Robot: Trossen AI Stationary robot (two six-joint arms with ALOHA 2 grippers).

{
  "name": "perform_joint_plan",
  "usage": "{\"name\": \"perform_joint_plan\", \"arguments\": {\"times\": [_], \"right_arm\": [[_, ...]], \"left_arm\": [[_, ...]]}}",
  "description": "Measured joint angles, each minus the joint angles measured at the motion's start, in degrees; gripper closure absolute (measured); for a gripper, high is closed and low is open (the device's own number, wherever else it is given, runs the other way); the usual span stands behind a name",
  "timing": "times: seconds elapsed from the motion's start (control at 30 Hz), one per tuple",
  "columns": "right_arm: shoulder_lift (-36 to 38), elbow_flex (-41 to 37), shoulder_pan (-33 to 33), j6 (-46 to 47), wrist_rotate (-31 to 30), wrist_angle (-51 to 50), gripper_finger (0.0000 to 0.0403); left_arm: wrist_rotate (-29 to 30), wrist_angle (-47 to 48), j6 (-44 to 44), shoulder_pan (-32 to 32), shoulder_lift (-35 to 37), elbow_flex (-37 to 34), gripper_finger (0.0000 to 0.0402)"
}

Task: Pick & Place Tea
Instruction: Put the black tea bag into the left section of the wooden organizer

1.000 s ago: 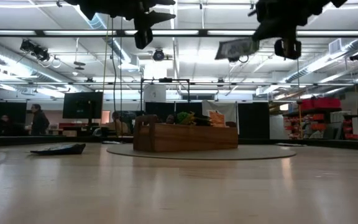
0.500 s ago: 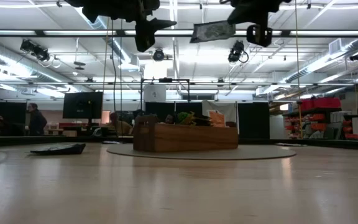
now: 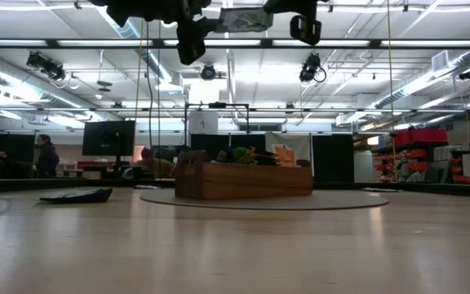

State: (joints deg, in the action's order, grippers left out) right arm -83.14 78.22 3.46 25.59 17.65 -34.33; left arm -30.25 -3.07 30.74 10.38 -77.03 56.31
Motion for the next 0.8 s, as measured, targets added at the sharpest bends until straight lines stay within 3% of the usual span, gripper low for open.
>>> {"name": "perform_joint_plan", "arguments": {"times": [0.2, 0.47, 0.8], "right_arm": [[-1.52, 0.90, 0.00, -0.59, 1.05, 0.26, 0.0403], [-1.39, 0.90, 0.11, -0.48, 1.02, 0.93, 0.0403], [-1.34, 0.90, 0.11, -0.46, 1.40, 1.89, 0.0403]], "left_arm": [[0.10, 0.13, -0.12, -0.10, 0.00, 0.00, 0.0201], [-0.47, 0.64, -0.36, -0.14, 0.00, 0.00, 0.0306], [-1.87, 0.76, -2.98, -0.31, 0.00, -0.02, 0.0390]]}}
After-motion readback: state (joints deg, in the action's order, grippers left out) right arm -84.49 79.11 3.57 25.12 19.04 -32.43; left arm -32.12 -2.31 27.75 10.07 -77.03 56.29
